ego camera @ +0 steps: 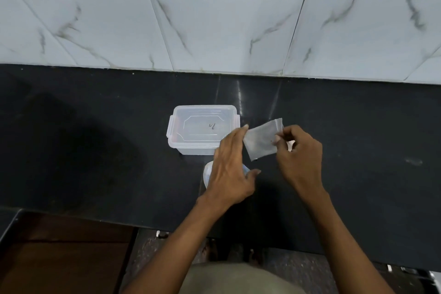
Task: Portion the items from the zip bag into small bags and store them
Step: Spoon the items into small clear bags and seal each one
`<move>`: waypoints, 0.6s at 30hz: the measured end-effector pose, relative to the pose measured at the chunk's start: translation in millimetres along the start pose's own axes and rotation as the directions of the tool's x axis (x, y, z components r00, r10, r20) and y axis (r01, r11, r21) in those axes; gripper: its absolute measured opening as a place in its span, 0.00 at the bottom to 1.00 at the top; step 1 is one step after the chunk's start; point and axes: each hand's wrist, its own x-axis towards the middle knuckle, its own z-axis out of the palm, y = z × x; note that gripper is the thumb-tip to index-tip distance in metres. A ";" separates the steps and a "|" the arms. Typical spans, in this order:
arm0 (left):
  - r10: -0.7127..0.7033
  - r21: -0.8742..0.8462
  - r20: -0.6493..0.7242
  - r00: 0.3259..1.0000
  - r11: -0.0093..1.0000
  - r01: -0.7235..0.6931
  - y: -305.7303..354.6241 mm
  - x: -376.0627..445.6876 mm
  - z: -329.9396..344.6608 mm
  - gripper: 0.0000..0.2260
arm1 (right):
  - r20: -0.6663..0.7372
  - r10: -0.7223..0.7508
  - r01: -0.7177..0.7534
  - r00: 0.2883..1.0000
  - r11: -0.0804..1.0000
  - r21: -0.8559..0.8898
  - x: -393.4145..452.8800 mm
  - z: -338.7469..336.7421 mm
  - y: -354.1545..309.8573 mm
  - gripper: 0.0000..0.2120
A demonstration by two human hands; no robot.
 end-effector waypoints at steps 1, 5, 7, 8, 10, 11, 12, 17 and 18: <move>0.027 0.073 -0.027 0.999 0.997 -0.025 5.3 5.3 0.6 0.46 | 0.015 -0.003 0.002 1.000 0.999 0.043 -3.9 -0.7 -8.3 0.04; 0.097 0.324 -0.083 0.992 0.944 -0.065 18.1 24.9 -4.6 0.44 | 0.202 -0.060 0.033 0.977 0.990 0.137 -19.1 5.6 -19.7 0.11; 0.076 0.327 -0.071 0.995 0.944 -0.049 16.3 26.5 -7.6 0.39 | 0.266 -0.102 0.049 0.959 0.978 0.201 -21.9 9.7 -18.7 0.19; 0.059 0.294 -0.066 0.996 0.955 -0.037 13.7 24.4 -8.7 0.36 | 0.291 -0.114 0.042 0.950 0.970 0.241 -22.2 11.4 -17.6 0.21; 0.042 0.220 -0.070 0.997 0.975 -0.026 7.9 17.1 -13.0 0.31 | 0.371 -0.110 -0.012 0.922 0.950 0.312 -23.9 12.0 -20.1 0.20; 0.040 0.193 -0.072 0.997 0.981 -0.026 5.7 13.2 -16.1 0.28 | 0.419 -0.095 -0.052 0.903 0.943 0.328 -25.6 11.6 -22.4 0.19; 0.039 0.178 -0.072 0.997 0.984 -0.025 3.2 9.9 -18.9 0.25 | 0.461 -0.080 -0.093 0.884 0.936 0.339 -26.6 12.0 -23.6 0.18; 0.011 0.176 -0.067 0.998 0.984 0.001 -6.5 -6.8 -29.2 0.22 | 0.655 -0.113 -0.306 0.747 0.816 0.490 -34.8 7.9 -32.9 0.18; 0.010 0.190 -0.058 0.998 0.982 0.001 -7.9 -9.8 -30.4 0.25 | 0.684 -0.118 -0.362 0.720 0.777 0.515 -37.4 7.4 -36.4 0.23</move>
